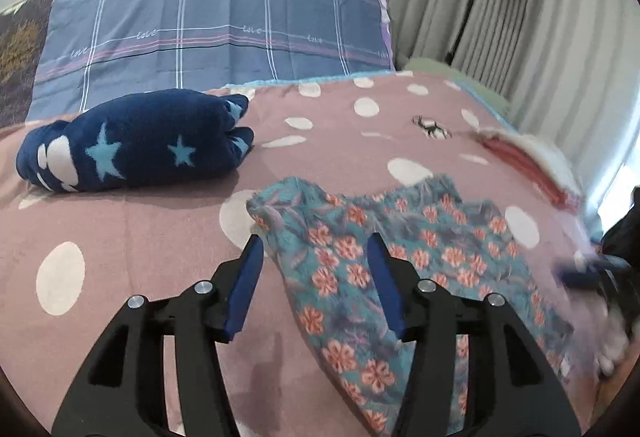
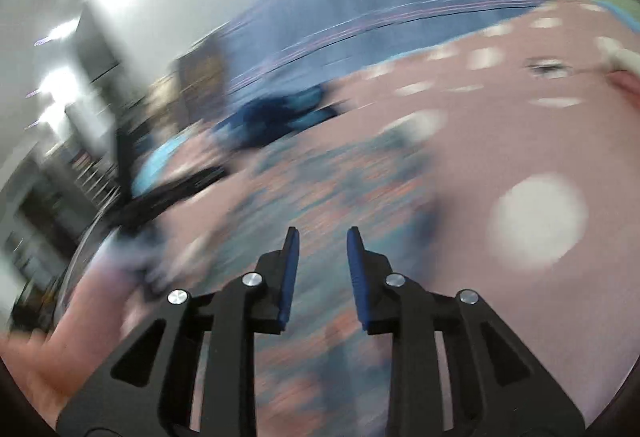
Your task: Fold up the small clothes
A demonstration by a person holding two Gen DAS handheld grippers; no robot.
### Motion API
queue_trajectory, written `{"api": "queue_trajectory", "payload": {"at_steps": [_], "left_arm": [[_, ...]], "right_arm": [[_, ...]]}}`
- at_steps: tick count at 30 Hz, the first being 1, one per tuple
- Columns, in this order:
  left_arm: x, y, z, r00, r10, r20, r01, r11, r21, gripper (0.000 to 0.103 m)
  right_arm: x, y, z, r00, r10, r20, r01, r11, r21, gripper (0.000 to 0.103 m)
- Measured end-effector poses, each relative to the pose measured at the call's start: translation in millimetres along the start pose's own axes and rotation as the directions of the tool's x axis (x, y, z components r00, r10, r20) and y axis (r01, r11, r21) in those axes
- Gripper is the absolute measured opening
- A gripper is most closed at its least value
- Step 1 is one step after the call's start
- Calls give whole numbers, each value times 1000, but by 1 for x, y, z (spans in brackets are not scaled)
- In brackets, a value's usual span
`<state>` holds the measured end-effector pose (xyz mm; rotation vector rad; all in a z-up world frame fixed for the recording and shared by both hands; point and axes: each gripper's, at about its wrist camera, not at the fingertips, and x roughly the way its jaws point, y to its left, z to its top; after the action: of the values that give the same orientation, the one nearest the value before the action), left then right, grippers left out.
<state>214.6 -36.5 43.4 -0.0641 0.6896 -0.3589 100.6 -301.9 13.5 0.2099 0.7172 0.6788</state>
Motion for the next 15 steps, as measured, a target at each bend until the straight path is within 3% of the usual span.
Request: {"api": "queue_trajectory", "payload": {"at_steps": [3,5,9,13,15], "left_arm": [[26,3,-6,997,-4,-74,-1,998,-64,56],[41,6,-16,993,20,-116,-30,996,-83,56],[45,2,-25,990,58,-126,-66,996,-56,57],[48,-1,-28,988,73,-136,-78,996,-31,60],[46,0,-28,989,72,-133,-77,997,-32,60]], "right_arm": [[24,84,-35,998,-8,-69,-13,955,-296,26],[36,131,-61,996,-66,-66,22,853,-521,25],[52,166,-91,974,-228,-15,141,651,-746,25],[65,163,-95,957,-288,-21,167,612,-773,25],[62,160,-92,960,-279,-21,166,630,-759,25]]}}
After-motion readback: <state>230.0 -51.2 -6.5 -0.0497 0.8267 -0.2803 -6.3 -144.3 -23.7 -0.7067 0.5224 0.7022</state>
